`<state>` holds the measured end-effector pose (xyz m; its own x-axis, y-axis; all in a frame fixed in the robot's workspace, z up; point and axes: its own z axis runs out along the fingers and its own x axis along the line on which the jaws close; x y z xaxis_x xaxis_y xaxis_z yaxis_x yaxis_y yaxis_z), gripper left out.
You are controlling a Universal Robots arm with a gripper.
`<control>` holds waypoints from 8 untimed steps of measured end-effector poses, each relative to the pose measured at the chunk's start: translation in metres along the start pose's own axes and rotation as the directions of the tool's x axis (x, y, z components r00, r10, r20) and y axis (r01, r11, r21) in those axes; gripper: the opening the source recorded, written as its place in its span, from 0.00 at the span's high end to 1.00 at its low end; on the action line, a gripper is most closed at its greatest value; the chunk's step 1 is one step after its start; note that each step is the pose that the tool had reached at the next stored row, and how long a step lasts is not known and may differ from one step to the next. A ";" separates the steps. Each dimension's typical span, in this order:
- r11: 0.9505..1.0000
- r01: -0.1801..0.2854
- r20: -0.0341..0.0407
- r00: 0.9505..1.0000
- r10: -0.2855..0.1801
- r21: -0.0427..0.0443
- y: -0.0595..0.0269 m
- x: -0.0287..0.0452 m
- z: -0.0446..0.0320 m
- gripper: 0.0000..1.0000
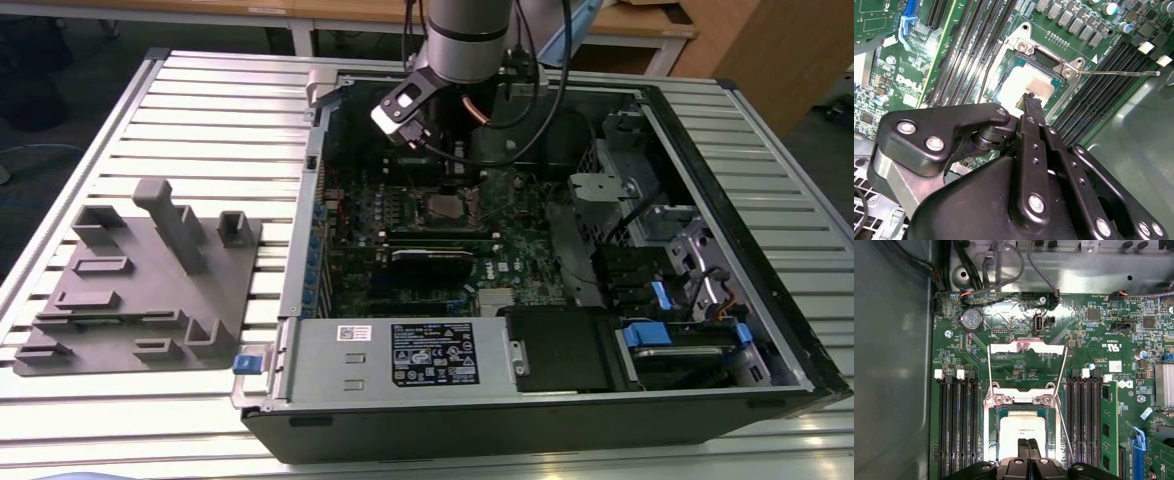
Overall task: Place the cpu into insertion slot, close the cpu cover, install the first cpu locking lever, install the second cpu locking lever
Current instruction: 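Close the cpu cover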
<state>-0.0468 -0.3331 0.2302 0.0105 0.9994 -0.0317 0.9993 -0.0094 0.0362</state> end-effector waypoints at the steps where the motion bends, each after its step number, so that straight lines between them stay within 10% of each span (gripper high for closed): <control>1: 1.000 0.000 0.000 1.000 0.000 0.000 0.0000 0.0000 -0.0001 0.89; 8: 1.000 0.000 0.000 1.000 0.000 0.000 0.0002 -0.0002 -0.0058 0.89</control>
<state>-0.0468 -0.3331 0.2360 0.0105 0.9994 -0.0318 0.9993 -0.0093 0.0361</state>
